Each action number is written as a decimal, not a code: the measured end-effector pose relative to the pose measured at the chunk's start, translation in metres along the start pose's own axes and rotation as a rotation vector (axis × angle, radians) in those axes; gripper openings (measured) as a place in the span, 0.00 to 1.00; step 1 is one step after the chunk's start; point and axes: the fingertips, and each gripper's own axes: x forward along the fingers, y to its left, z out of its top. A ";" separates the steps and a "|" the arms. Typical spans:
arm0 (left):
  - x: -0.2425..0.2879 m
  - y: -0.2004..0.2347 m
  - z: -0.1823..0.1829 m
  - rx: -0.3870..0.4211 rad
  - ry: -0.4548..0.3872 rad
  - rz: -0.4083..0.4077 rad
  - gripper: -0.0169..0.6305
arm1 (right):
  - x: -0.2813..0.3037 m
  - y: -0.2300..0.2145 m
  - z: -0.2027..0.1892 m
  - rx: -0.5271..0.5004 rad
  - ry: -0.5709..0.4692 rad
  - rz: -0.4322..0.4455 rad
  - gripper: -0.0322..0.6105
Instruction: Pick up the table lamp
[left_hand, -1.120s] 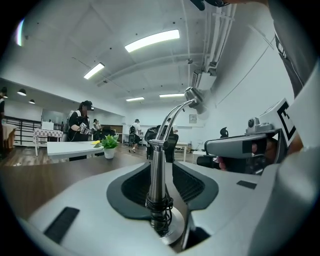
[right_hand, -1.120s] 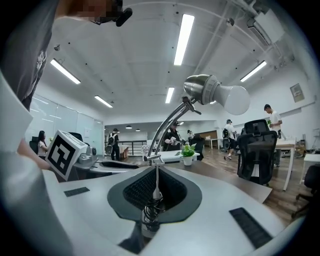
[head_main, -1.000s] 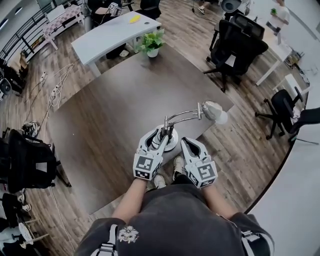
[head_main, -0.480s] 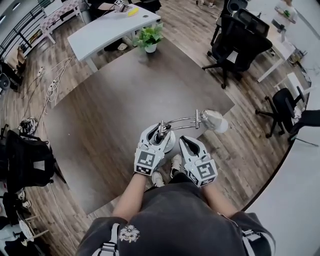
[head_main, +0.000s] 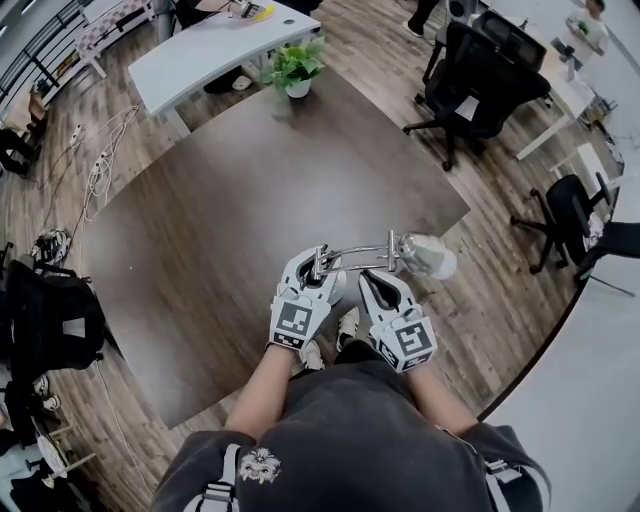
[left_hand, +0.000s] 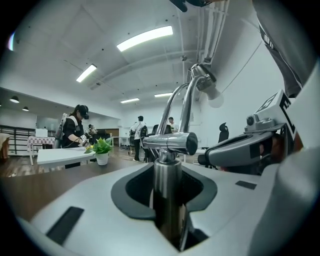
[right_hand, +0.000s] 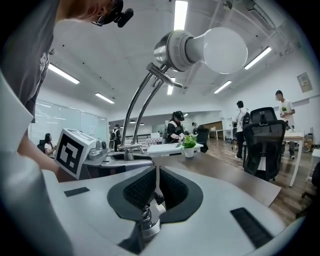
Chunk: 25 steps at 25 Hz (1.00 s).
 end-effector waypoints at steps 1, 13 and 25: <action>0.001 -0.001 0.001 0.006 -0.005 0.001 0.16 | 0.001 -0.002 0.000 0.000 0.002 0.001 0.09; 0.004 -0.004 0.006 0.063 -0.010 -0.009 0.10 | 0.016 -0.011 -0.006 0.006 0.023 0.024 0.09; 0.005 -0.004 0.010 0.092 0.015 -0.013 0.07 | 0.011 -0.014 -0.010 0.015 0.031 0.012 0.09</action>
